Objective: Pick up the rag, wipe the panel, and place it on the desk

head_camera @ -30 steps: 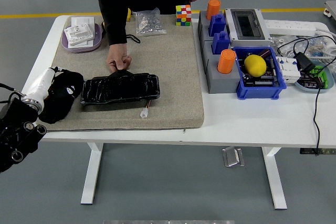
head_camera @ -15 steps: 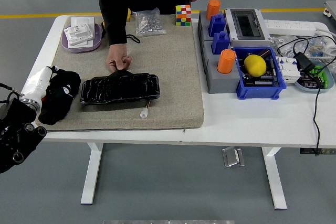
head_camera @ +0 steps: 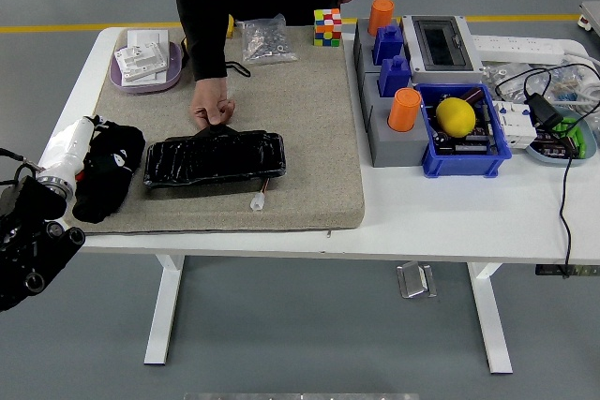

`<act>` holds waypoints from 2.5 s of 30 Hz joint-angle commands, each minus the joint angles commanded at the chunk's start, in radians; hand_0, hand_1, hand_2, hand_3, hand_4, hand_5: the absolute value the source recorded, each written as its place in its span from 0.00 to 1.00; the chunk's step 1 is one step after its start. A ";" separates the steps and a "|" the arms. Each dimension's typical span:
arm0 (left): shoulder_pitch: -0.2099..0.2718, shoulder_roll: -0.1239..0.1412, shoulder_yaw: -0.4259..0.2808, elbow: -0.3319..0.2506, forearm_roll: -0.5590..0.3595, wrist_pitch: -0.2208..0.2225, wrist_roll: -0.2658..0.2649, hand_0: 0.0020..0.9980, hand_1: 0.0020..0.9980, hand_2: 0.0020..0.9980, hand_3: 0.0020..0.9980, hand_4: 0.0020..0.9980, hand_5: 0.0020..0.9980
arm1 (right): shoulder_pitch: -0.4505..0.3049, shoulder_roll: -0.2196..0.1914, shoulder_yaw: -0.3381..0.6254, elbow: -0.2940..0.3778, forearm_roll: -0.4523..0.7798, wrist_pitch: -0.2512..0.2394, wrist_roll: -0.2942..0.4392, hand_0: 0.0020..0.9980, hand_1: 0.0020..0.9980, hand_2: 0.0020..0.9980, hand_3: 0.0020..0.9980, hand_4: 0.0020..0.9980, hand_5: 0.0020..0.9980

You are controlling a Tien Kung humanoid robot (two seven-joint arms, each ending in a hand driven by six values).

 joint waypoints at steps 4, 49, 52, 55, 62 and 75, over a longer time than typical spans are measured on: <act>0.001 0.000 -0.006 0.002 -0.027 0.006 -0.021 0.24 0.33 0.54 0.34 0.21 0.00 | 0.000 0.001 0.001 0.000 -0.001 0.000 0.001 0.72 0.64 0.68 0.59 0.96 0.56; 0.005 -0.002 0.031 -0.266 0.182 -0.047 0.226 0.23 0.29 0.48 0.27 0.11 0.00 | -0.005 0.002 0.052 0.000 -0.047 0.005 -0.014 0.72 0.64 0.68 0.59 0.97 0.57; 0.000 -0.004 0.050 -0.270 0.183 -0.048 0.234 0.23 0.29 0.48 0.27 0.11 0.00 | -0.006 0.001 0.051 0.000 -0.046 0.005 -0.014 0.72 0.64 0.68 0.59 0.97 0.57; -0.005 -0.008 0.065 -0.274 0.184 -0.047 0.239 0.23 0.29 0.49 0.27 0.11 0.00 | -0.007 0.000 0.053 0.000 -0.049 0.006 -0.015 0.72 0.64 0.68 0.59 0.97 0.57; -0.019 -0.016 0.106 -0.285 0.183 -0.044 0.247 0.23 0.29 0.49 0.28 0.11 0.00 | -0.007 -0.003 0.048 0.000 -0.047 0.007 -0.015 0.72 0.64 0.68 0.59 0.97 0.57; -0.080 -0.049 0.199 -0.292 0.164 -0.043 0.254 0.23 0.28 0.49 0.28 0.10 0.00 | -0.003 -0.009 0.036 0.000 -0.040 0.010 -0.014 0.72 0.64 0.68 0.59 0.97 0.57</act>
